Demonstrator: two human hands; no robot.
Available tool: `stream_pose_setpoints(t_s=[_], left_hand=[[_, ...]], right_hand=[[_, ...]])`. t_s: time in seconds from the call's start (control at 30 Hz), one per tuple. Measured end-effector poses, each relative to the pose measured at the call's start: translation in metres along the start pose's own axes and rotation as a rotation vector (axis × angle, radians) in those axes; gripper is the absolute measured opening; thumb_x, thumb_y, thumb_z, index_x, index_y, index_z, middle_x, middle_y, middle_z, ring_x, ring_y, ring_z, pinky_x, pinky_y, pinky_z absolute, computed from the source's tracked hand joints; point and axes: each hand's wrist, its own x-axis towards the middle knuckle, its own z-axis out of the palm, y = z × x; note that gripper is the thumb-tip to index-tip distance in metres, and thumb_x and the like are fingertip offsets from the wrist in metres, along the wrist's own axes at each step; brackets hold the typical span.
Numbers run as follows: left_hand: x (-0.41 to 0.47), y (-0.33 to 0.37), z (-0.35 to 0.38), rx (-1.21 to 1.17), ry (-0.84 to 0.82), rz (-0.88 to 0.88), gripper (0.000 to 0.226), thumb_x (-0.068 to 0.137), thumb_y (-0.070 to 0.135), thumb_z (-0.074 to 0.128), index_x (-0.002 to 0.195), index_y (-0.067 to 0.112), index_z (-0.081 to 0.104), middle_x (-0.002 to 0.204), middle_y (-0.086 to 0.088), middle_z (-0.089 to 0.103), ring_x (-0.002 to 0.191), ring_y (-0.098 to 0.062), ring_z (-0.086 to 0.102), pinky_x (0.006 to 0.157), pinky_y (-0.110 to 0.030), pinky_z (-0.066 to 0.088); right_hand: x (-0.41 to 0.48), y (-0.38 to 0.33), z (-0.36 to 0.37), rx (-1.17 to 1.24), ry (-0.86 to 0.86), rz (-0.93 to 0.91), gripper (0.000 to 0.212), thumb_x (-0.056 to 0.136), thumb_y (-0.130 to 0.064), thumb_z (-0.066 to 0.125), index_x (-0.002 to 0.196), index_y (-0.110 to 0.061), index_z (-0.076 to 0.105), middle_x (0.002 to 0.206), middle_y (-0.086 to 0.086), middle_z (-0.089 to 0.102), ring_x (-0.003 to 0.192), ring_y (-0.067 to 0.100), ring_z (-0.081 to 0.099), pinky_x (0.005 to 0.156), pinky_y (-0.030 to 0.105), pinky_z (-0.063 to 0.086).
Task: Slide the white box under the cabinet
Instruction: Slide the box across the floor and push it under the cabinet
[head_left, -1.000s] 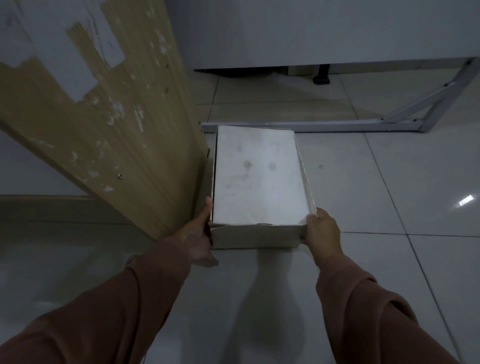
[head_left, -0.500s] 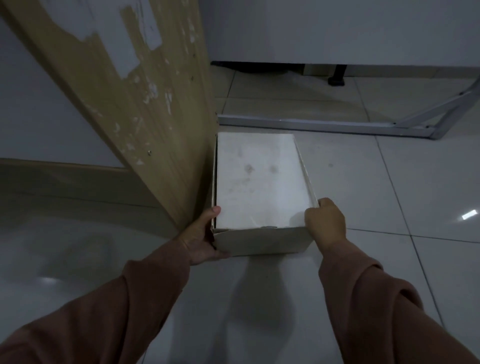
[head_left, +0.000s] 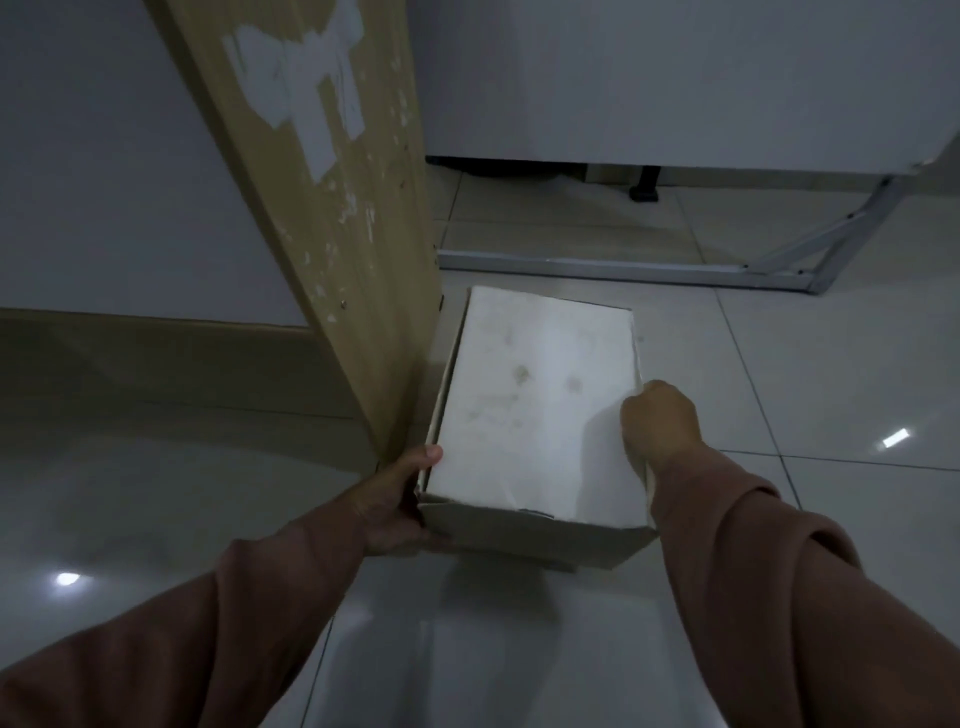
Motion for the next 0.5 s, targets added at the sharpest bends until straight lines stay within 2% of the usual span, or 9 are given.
stream_pose_setpoints(t_s=[0.07, 0.1, 0.17, 0.27, 0.37, 0.43, 0.5], left_hand=[[-0.014, 0.0, 0.001, 0.003, -0.023, 0.012, 0.074, 0.022, 0.031, 0.094, 0.09, 0.009, 0.077, 0.09, -0.016, 0.076, 0.081, -0.035, 0.073, 0.071, -0.055, 0.056], [-0.018, 0.001, 0.002, 0.02, -0.041, 0.018, 0.072, 0.015, 0.033, 0.095, 0.082, 0.01, 0.079, 0.082, -0.014, 0.077, 0.072, -0.033, 0.074, 0.067, -0.053, 0.057], [-0.029, 0.002, -0.003, 0.055, -0.03, 0.033, 0.085, 0.007, 0.035, 0.094, 0.086, 0.011, 0.075, 0.077, -0.013, 0.078, 0.072, -0.032, 0.074, 0.064, -0.05, 0.058], [-0.048, 0.005, -0.012, 0.09, 0.015, 0.02, 0.101, 0.003, 0.036, 0.094, 0.097, 0.009, 0.066, 0.081, -0.014, 0.077, 0.089, -0.035, 0.065, 0.062, -0.05, 0.059], [-0.064, 0.01, -0.023, 0.119, 0.066, 0.033, 0.107, 0.0, 0.039, 0.092, 0.099, 0.012, 0.062, 0.101, -0.015, 0.065, 0.094, -0.036, 0.06, 0.072, -0.051, 0.055], [-0.073, 0.012, -0.032, 0.129, 0.071, 0.024, 0.106, 0.001, 0.04, 0.092, 0.099, 0.012, 0.063, 0.104, -0.015, 0.062, 0.095, -0.037, 0.059, 0.077, -0.053, 0.051], [-0.081, 0.014, -0.04, 0.144, 0.049, -0.007, 0.104, 0.007, 0.041, 0.093, 0.102, 0.01, 0.064, 0.106, -0.016, 0.062, 0.096, -0.039, 0.06, 0.076, -0.053, 0.052]], right_hand=[[-0.012, -0.003, -0.006, -0.042, 0.017, -0.02, 0.029, 0.092, 0.003, 0.039, 0.114, 0.013, 0.055, 0.125, 0.03, 0.057, 0.116, 0.042, 0.054, 0.093, 0.037, 0.045], [-0.015, -0.004, -0.009, -0.061, 0.029, -0.037, 0.028, 0.092, 0.003, 0.039, 0.112, 0.014, 0.055, 0.124, 0.03, 0.057, 0.116, 0.042, 0.054, 0.094, 0.037, 0.045], [-0.025, -0.01, -0.015, -0.069, 0.04, -0.048, 0.028, 0.091, 0.002, 0.04, 0.11, 0.013, 0.057, 0.122, 0.029, 0.059, 0.114, 0.042, 0.055, 0.092, 0.037, 0.046], [-0.038, -0.018, -0.019, -0.06, 0.031, -0.067, 0.023, 0.087, -0.002, 0.045, 0.101, 0.007, 0.061, 0.114, 0.027, 0.064, 0.105, 0.04, 0.061, 0.082, 0.035, 0.049], [-0.052, -0.024, -0.019, -0.057, -0.006, -0.098, 0.008, 0.084, -0.003, 0.049, 0.082, -0.001, 0.056, 0.104, 0.025, 0.068, 0.092, 0.037, 0.065, 0.07, 0.029, 0.046], [-0.062, -0.029, -0.017, -0.052, -0.023, -0.112, 0.008, 0.083, -0.002, 0.049, 0.084, 0.001, 0.057, 0.103, 0.024, 0.068, 0.087, 0.035, 0.064, 0.067, 0.028, 0.045], [-0.069, -0.034, -0.016, -0.055, -0.035, -0.123, 0.011, 0.083, -0.002, 0.048, 0.088, 0.002, 0.057, 0.099, 0.022, 0.066, 0.09, 0.036, 0.065, 0.067, 0.029, 0.046]])
